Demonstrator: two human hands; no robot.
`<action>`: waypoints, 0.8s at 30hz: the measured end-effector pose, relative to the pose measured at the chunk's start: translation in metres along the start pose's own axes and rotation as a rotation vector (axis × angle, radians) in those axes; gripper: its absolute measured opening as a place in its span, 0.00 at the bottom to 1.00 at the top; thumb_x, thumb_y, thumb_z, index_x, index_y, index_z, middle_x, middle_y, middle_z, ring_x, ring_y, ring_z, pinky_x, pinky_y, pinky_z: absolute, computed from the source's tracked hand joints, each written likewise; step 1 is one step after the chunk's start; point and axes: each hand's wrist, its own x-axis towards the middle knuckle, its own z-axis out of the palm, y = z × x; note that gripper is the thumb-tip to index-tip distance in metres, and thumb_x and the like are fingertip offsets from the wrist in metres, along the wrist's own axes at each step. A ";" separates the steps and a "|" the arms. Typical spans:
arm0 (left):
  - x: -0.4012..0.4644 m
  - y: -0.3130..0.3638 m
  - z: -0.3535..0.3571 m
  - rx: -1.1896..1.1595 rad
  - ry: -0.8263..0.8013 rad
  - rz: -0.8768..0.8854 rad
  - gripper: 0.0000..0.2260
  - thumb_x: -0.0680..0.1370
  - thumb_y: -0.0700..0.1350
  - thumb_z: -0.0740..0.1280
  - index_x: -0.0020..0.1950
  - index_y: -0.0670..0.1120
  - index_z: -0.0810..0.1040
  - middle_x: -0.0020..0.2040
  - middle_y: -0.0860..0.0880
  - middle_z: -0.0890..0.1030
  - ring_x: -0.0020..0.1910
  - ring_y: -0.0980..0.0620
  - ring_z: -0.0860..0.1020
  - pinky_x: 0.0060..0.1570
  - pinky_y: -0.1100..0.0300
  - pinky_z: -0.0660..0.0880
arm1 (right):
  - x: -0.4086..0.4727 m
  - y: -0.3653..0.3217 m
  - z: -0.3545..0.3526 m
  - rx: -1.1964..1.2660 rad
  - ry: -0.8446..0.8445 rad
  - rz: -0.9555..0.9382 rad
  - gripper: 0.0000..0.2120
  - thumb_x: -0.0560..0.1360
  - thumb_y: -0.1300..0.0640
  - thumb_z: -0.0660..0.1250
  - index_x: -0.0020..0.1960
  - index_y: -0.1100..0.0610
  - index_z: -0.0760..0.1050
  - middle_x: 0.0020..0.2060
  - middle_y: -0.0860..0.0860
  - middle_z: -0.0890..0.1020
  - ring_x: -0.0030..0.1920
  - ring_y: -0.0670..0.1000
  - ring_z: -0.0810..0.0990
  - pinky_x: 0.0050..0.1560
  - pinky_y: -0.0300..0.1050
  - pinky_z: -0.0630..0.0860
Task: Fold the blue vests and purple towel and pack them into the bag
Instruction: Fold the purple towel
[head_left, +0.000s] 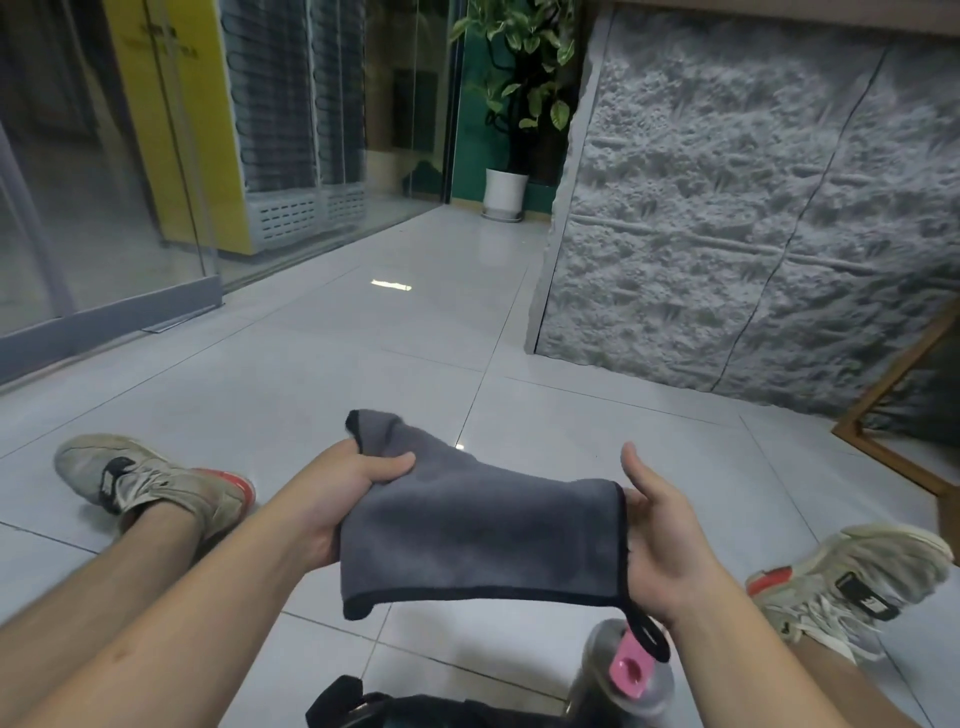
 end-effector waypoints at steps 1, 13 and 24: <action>-0.001 0.000 0.000 0.005 -0.024 0.006 0.13 0.80 0.39 0.70 0.65 0.43 0.78 0.55 0.42 0.87 0.55 0.42 0.86 0.54 0.47 0.80 | 0.002 0.002 0.003 0.009 -0.009 0.039 0.28 0.79 0.39 0.68 0.46 0.67 0.84 0.48 0.64 0.86 0.45 0.64 0.87 0.53 0.58 0.80; -0.001 0.003 0.002 -0.353 -0.194 -0.033 0.19 0.78 0.50 0.69 0.67 0.44 0.81 0.53 0.40 0.85 0.49 0.40 0.86 0.50 0.49 0.82 | 0.008 0.037 0.006 -0.145 -0.352 0.245 0.18 0.70 0.64 0.76 0.57 0.72 0.80 0.54 0.65 0.84 0.56 0.64 0.83 0.63 0.56 0.78; 0.000 0.000 0.000 -0.327 -0.159 -0.053 0.20 0.80 0.52 0.68 0.68 0.43 0.81 0.61 0.40 0.85 0.57 0.41 0.85 0.63 0.46 0.76 | 0.022 0.049 0.007 -0.269 -0.171 0.437 0.10 0.72 0.60 0.74 0.51 0.65 0.80 0.47 0.61 0.83 0.46 0.60 0.83 0.58 0.55 0.78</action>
